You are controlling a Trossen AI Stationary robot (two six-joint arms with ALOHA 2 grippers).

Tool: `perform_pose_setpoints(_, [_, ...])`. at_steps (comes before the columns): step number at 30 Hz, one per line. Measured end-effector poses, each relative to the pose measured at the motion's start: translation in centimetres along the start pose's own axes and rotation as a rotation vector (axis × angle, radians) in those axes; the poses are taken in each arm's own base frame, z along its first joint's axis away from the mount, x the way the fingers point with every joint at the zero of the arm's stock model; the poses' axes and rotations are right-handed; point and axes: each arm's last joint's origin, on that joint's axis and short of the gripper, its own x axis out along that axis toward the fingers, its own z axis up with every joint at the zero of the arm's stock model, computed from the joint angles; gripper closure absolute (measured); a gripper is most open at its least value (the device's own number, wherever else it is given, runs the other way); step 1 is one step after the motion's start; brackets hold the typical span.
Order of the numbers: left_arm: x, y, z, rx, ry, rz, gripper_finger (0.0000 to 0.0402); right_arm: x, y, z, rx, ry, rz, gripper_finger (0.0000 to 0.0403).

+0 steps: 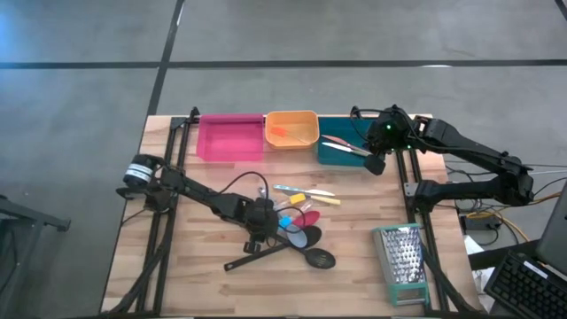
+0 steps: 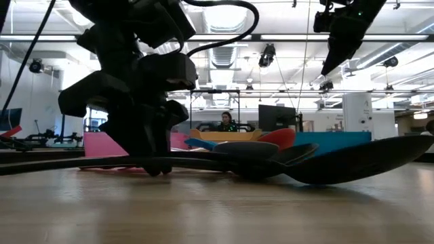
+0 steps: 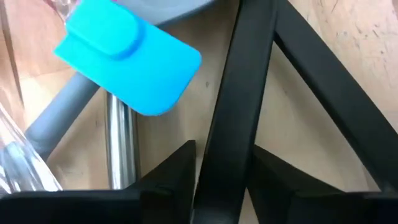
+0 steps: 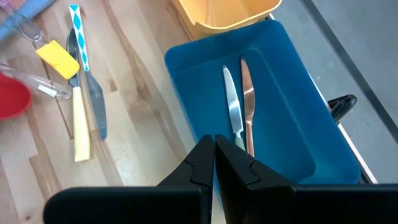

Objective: Pick & Place Kitchen Items
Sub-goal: Put the black spoon into the red bin

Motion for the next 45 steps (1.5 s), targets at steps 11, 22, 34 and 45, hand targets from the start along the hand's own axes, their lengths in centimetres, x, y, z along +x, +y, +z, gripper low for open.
perform_pose_setpoints(11, [-0.3, 0.0, 0.2, 0.024, -0.017, 0.002, 0.0379, 0.0, 0.0, 0.0, 0.0, 0.001, 0.0, 0.0394])
perform_pose_setpoints(22, [-1.0, -0.2, 1.0, 0.031, 0.004, 0.001, 0.0379, 0.1, 0.0, -0.1, 0.0, 0.004, 0.0, 0.0394])
perform_pose_setpoints(34, [-4.6, -2.6, 4.4, 0.109, 0.067, -0.031, 0.0379, 0.1, 0.0, -0.1, 0.001, 0.005, 0.001, 0.0394])
perform_pose_setpoints(45, [-13.6, -1.6, 3.5, 0.089, 0.075, 0.34, 0.0379, 0.1, 0.0, -0.1, -0.001, 0.005, 0.001, 0.0394])
